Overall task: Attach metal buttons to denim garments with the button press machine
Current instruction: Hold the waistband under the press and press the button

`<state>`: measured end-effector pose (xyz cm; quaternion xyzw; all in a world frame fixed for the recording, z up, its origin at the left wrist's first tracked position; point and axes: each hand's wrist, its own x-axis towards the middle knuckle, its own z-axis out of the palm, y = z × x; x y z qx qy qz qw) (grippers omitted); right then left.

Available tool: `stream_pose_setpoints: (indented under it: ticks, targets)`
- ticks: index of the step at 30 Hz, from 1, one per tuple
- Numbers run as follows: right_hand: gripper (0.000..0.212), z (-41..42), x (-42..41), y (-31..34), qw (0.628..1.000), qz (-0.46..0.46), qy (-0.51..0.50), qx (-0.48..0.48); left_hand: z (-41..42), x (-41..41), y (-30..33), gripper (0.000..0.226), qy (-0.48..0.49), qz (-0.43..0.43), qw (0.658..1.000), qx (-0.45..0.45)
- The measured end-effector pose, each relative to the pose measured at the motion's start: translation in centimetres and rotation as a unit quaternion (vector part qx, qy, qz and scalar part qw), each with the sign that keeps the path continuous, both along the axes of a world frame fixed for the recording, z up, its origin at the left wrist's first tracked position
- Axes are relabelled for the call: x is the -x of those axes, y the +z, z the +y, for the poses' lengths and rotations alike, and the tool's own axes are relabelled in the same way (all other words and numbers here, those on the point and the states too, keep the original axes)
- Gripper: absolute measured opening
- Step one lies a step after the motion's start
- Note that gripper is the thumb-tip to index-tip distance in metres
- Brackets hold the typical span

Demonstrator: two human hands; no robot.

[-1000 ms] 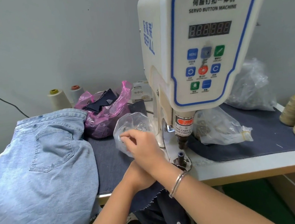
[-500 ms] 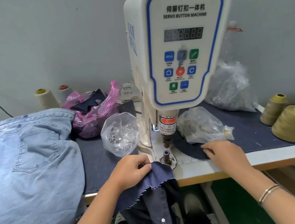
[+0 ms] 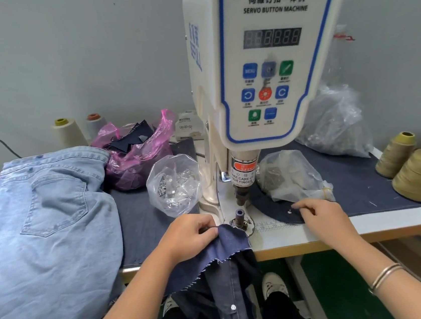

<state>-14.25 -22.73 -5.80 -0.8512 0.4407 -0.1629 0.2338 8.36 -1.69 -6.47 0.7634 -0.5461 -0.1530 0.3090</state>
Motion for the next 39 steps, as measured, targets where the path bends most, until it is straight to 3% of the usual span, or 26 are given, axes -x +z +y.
stream_pose_setpoints:
  ticks: [6,15,18,22,27,39]
  targets:
    - [0.009,0.2,-1.2,0.0,0.999,0.013,-0.019,0.022,-0.1,-0.2,-0.3,0.031,-0.001,0.001,1.0,0.009]
    - [0.007,0.7,-1.3,0.3,0.998,0.044,-0.023,0.027,-0.2,-0.2,-0.4,0.024,0.0,0.008,1.0,0.012]
    - [0.008,1.6,-1.6,1.3,0.998,-0.058,0.0,-0.013,-0.2,-0.3,-0.4,0.024,-0.001,0.008,1.0,0.011]
    - [0.02,5.2,-3.5,4.3,0.956,-0.217,0.146,-0.134,-0.2,-0.3,-0.2,0.023,0.002,0.012,1.0,0.009]
    - [0.018,7.1,-5.1,5.6,0.943,-0.22,0.214,-0.13,-0.1,-0.1,-0.4,0.022,-0.001,0.012,1.0,0.015]
    - [0.029,7.1,-6.0,4.5,0.948,-0.209,0.224,-0.082,-0.2,-0.4,-0.4,0.021,-0.007,0.022,1.0,0.016]
